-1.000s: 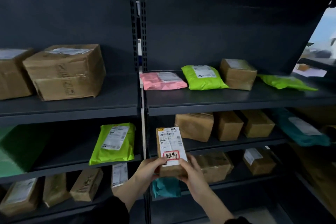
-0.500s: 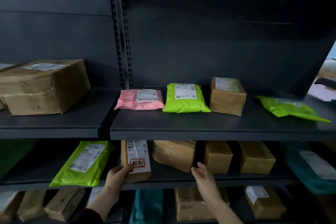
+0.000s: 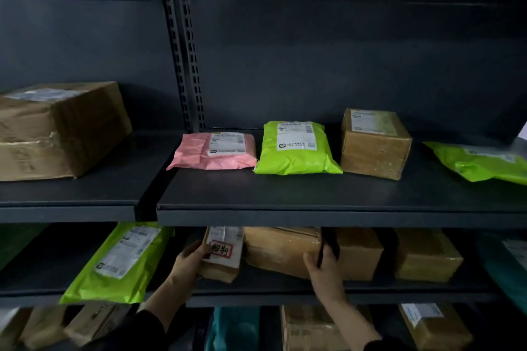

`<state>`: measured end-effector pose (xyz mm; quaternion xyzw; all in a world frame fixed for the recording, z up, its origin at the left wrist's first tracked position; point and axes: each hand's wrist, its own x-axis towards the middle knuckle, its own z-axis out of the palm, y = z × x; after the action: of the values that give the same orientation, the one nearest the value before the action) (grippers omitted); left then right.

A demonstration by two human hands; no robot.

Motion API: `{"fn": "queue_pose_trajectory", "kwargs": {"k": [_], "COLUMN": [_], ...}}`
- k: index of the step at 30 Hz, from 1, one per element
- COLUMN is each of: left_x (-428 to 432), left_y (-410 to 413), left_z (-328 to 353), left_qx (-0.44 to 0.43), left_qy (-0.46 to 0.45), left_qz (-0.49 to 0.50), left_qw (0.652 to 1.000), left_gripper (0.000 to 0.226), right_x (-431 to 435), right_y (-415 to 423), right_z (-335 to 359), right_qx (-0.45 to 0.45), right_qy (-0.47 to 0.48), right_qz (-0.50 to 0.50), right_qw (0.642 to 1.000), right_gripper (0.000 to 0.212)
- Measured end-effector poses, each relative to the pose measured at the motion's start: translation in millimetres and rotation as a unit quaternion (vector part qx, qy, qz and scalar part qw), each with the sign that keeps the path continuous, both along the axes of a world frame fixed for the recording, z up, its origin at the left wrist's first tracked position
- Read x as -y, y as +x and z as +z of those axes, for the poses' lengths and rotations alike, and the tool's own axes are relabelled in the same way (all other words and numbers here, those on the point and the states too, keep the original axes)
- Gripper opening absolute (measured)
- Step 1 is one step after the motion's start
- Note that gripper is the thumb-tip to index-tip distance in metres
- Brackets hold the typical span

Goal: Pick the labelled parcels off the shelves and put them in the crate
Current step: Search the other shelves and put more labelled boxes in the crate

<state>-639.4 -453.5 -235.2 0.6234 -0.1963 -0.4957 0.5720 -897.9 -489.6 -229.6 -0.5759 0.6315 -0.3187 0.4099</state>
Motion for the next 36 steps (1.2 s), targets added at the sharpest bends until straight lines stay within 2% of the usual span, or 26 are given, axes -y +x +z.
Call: {"fn": "queue_pose_trajectory", "kwargs": {"k": [8, 14, 18, 23, 27, 32, 36], "left_x": [-52.9, -97.5, -117.4, -129.3, -132.3, -137.9, -142.0], "left_y": [7.0, 5.5, 5.4, 6.5, 6.1, 7.0, 9.4], "left_z": [3.8, 6.9, 11.0, 24.2, 34.3, 36.7, 33.0], "left_qx": [-0.021, -0.057, -0.047, -0.036, -0.039, -0.042, -0.046], "left_qy": [0.013, 0.028, 0.034, 0.035, 0.018, 0.013, 0.019], "left_qz": [-0.045, -0.030, -0.011, -0.007, -0.004, 0.004, 0.005], "left_qw": [0.999, 0.998, 0.998, 0.999, 0.999, 0.999, 0.999], "left_gripper": [0.020, 0.016, 0.022, 0.024, 0.032, 0.034, 0.034], "right_x": [-38.6, -77.0, -93.7, -97.2, -83.5, -107.9, -126.0], "right_y": [-1.0, 4.8, 5.3, 8.2, 15.6, 20.8, 20.9], "right_z": [1.9, 8.0, 12.6, 35.5, 43.2, 26.3, 18.1], "right_qx": [0.038, 0.030, 0.034, 0.106, 0.150, 0.134, 0.133], "right_qy": [0.043, 0.020, 0.032, 0.018, 0.072, 0.054, 0.025], "right_qz": [0.013, 0.012, 0.011, -0.025, -0.068, -0.074, -0.066], "right_qw": [0.998, 0.999, 0.999, 0.994, 0.984, 0.987, 0.989], "right_gripper": [0.059, 0.051, 0.054, 0.057, 0.062, 0.047, 0.044]}}
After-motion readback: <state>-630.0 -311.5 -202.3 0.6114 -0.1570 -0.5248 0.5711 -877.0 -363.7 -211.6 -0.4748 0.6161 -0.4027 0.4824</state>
